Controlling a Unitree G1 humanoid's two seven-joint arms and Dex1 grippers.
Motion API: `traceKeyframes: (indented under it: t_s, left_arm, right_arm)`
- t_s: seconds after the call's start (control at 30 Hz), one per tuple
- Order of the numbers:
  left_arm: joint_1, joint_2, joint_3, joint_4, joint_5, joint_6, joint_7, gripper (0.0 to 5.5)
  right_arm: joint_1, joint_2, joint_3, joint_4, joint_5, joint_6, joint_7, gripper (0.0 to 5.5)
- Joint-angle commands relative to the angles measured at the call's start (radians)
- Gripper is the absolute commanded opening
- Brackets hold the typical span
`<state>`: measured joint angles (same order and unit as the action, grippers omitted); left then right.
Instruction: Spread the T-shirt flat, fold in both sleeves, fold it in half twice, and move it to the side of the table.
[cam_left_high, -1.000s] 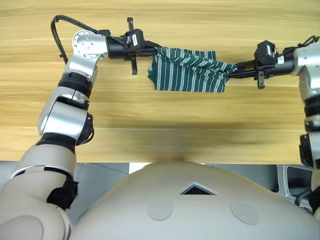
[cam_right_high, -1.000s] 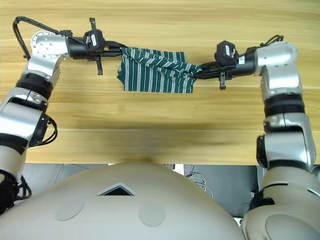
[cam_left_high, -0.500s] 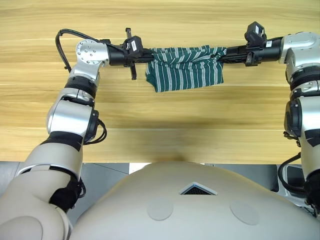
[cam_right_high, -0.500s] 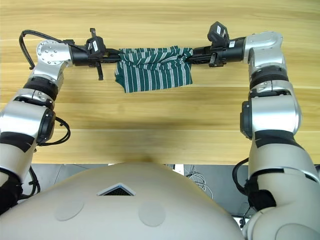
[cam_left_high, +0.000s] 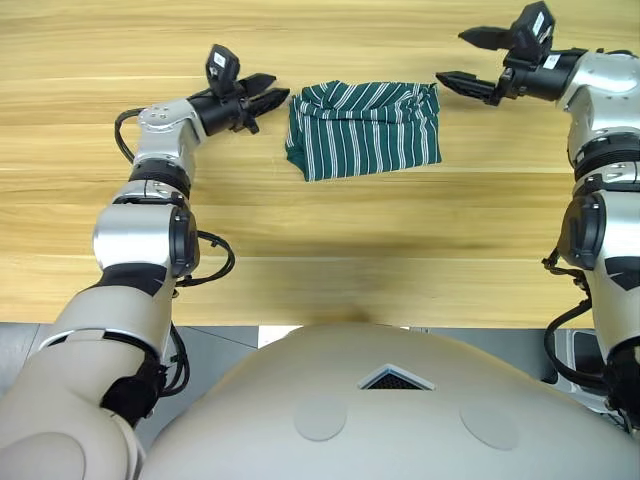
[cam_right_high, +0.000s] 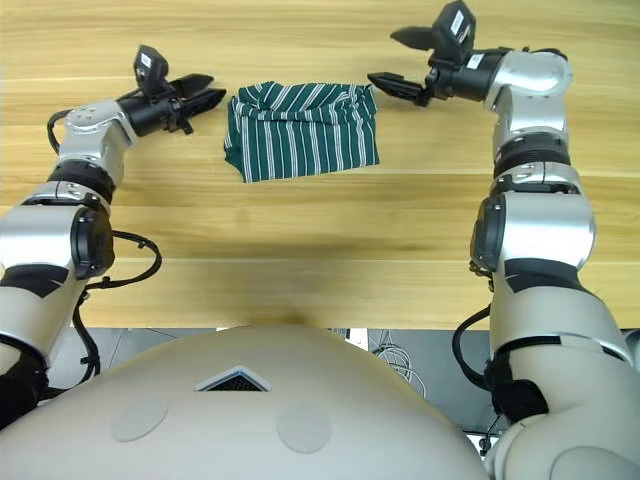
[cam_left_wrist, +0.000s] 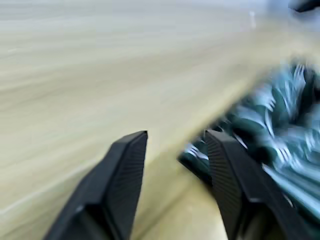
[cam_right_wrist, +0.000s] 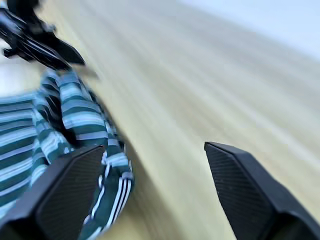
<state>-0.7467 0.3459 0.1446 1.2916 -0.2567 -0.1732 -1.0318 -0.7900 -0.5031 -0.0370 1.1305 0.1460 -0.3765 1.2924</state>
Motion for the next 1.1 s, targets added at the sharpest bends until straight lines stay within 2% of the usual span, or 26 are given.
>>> traceKeyframes:
  t_s: [0.03,0.07,0.17,0.27,0.33,0.6,0.87,1.1]
  left_arm:
    - [0.029,0.038,0.157,-0.038,-0.116,-0.017,0.021,2.53]
    - [0.046,0.034,0.179,-0.059,-0.130,-0.053,0.020,2.68]
    - [0.126,-0.025,0.259,-0.183,-0.213,-0.167,-0.016,2.68]
    - [0.225,-0.078,0.300,-0.311,-0.259,-0.267,-0.001,2.68]
    - [0.296,-0.120,0.302,-0.383,-0.242,-0.344,0.061,2.68]
    - [0.495,-0.267,0.197,-0.641,-0.174,-0.438,0.188,2.68]
    - [0.538,-0.290,0.153,-0.699,-0.200,-0.412,0.210,2.68]
    - [0.557,-0.292,0.129,-0.713,-0.207,-0.396,0.212,2.68]
  right_arm:
    - [0.128,0.065,0.032,-0.192,0.032,-0.058,0.072,3.73]
    - [0.154,0.085,0.056,-0.230,0.019,-0.073,0.069,3.73]
    - [0.223,0.145,0.135,-0.318,-0.004,-0.068,0.096,3.73]
    - [0.301,0.149,0.205,-0.431,0.042,0.054,0.228,3.73]
    - [0.309,0.173,0.223,-0.451,0.045,0.104,0.228,3.73]
    - [0.141,0.231,0.206,-0.151,-0.059,0.050,-0.003,3.73]
    - [0.046,0.235,0.168,-0.017,-0.078,0.011,-0.039,3.73]
    - [0.051,0.231,0.247,0.130,-0.259,-0.025,-0.229,3.73]
